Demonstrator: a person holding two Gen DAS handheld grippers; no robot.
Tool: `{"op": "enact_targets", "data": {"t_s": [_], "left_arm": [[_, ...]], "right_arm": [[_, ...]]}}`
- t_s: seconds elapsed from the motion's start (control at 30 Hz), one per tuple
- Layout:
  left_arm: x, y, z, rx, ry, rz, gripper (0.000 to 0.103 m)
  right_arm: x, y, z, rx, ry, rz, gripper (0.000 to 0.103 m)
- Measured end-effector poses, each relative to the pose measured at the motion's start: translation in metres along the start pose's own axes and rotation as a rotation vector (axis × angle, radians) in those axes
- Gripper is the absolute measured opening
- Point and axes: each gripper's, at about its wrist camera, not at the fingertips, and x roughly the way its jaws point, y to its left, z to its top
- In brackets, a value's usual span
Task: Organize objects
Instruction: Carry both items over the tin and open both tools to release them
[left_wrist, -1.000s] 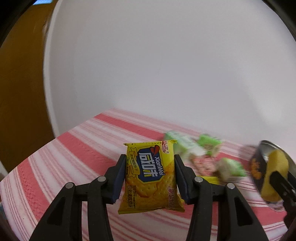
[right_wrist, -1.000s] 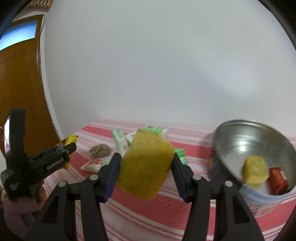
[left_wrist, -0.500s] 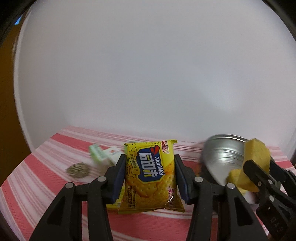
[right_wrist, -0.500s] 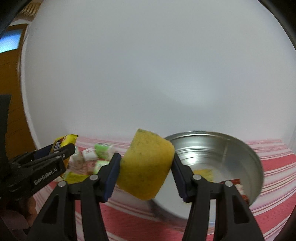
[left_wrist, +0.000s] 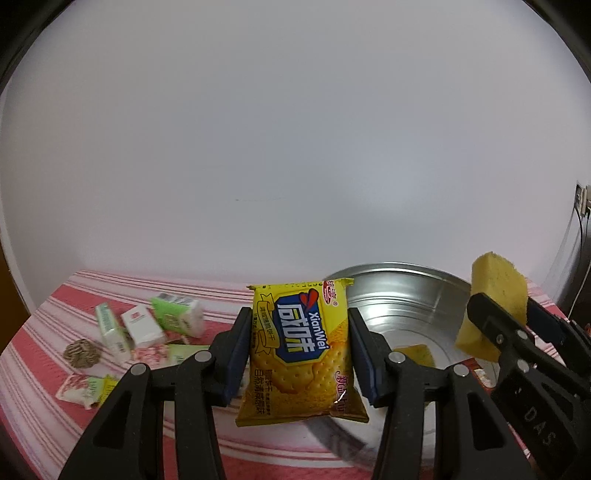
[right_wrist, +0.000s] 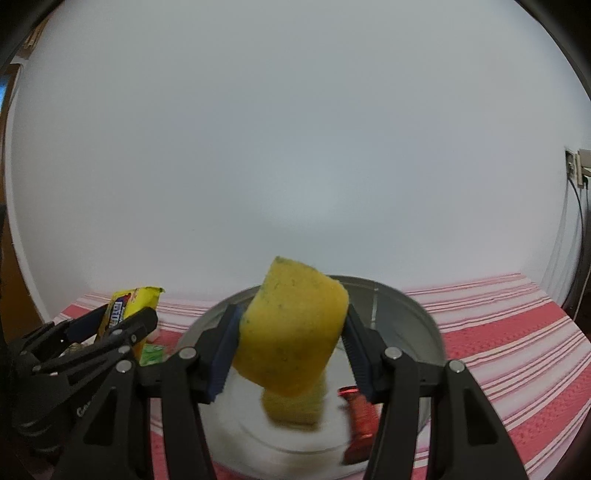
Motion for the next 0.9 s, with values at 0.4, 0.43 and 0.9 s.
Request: {"op": "enact_targets", "data": {"t_s": [0.4, 0.43, 0.9], "left_arm": [[0.039, -0.044, -0.001, 0.029, 0.045, -0.038, 0.052], [0.042, -0.046, 0.000, 0.034, 0.046, -0.039, 0.052], [0.057, -0.050, -0.010, 0.078, 0.072, -0.025, 0.052]], "right_arm": [[0.011, -0.032, -0.004, -0.010, 0.020, -0.130, 0.055], [0.027, -0.030, 0.001, -0.009, 0.028, -0.135, 0.055], [0.043, -0.014, -0.010, -0.011, 0.098, -0.185, 0.055]]}}
